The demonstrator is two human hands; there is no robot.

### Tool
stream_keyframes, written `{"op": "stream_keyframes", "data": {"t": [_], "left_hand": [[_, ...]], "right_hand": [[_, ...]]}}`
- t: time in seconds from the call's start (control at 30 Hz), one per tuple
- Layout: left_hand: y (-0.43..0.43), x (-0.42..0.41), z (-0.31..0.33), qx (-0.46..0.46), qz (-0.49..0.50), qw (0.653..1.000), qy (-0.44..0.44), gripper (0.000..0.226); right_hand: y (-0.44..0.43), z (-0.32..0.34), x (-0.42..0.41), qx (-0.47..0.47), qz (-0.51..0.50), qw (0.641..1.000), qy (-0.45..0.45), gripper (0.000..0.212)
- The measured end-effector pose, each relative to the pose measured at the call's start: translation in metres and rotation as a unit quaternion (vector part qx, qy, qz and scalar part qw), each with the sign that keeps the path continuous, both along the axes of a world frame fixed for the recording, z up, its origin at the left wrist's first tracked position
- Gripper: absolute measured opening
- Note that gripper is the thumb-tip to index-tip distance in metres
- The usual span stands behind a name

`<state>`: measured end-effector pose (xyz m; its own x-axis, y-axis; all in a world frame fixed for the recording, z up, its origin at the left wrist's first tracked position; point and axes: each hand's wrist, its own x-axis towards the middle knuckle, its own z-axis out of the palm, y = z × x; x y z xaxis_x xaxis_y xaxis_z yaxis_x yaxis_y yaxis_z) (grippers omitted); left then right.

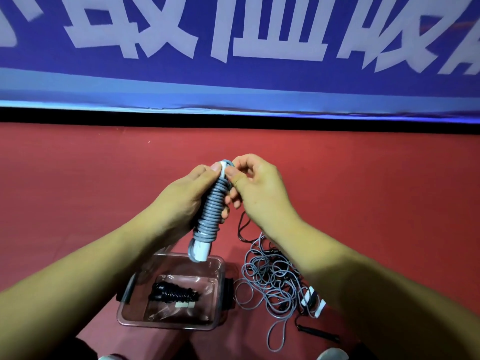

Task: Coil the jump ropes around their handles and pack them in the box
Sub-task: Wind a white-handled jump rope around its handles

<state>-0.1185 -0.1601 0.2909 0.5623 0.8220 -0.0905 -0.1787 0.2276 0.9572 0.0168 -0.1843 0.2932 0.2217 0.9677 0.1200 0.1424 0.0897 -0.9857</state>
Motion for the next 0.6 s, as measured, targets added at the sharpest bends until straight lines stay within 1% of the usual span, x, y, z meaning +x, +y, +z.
{"op": "stream_keyframes", "data": {"t": [0.07, 0.13, 0.17, 0.23, 0.3, 0.37, 0.43, 0.5, 0.6], "left_hand": [[0.004, -0.004, 0.001, 0.055, 0.009, 0.997, 0.047, 0.033], [0.009, -0.010, 0.005, 0.142, -0.002, 0.982, 0.123, 0.036], [0.010, -0.012, 0.007, 0.171, -0.010, 0.974, 0.148, 0.036], [0.012, -0.017, 0.009, 0.201, -0.024, 0.962, 0.185, 0.036], [0.010, -0.020, 0.009, 0.228, -0.035, 0.947, 0.221, 0.031], [0.008, -0.021, 0.007, 0.243, -0.039, 0.941, 0.234, 0.030], [0.007, -0.018, 0.004, 0.252, -0.041, 0.938, 0.235, 0.032], [0.004, -0.015, 0.001, 0.250, -0.039, 0.940, 0.230, 0.033], [0.007, -0.015, 0.002, 0.185, -0.014, 0.964, 0.193, 0.036]], "right_hand": [[0.002, 0.004, 0.000, -0.021, 0.016, 0.998, 0.051, 0.016], [0.006, 0.013, 0.009, -0.073, 0.057, 0.990, 0.107, 0.023], [0.008, 0.017, 0.015, -0.102, 0.079, 0.985, 0.113, 0.022], [0.009, 0.019, 0.024, -0.149, 0.114, 0.978, 0.094, 0.016], [0.009, 0.017, 0.026, -0.180, 0.126, 0.972, 0.078, 0.012], [0.010, 0.014, 0.023, -0.194, 0.107, 0.971, 0.088, 0.015], [0.013, 0.013, 0.022, -0.206, 0.060, 0.968, 0.132, 0.019], [0.016, 0.011, 0.024, -0.203, 0.023, 0.963, 0.173, 0.019], [0.017, 0.009, 0.024, -0.179, 0.037, 0.969, 0.164, 0.019]]}}
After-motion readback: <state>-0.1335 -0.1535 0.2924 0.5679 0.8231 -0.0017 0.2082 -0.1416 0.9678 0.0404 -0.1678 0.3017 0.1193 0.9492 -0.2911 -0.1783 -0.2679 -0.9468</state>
